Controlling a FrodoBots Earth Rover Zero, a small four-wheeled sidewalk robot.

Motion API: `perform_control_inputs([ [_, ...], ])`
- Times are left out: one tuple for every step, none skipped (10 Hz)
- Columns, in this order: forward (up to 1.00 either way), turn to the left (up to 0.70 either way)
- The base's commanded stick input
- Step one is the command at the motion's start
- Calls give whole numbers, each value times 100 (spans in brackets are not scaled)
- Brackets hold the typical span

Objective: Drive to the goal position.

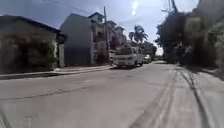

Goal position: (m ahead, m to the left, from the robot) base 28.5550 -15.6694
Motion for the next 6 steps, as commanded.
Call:
perform_control_inputs([
  [85, -33],
  [85, -32],
  [85, -32],
  [100, -38],
  [100, -38],
  [100, -38],
])
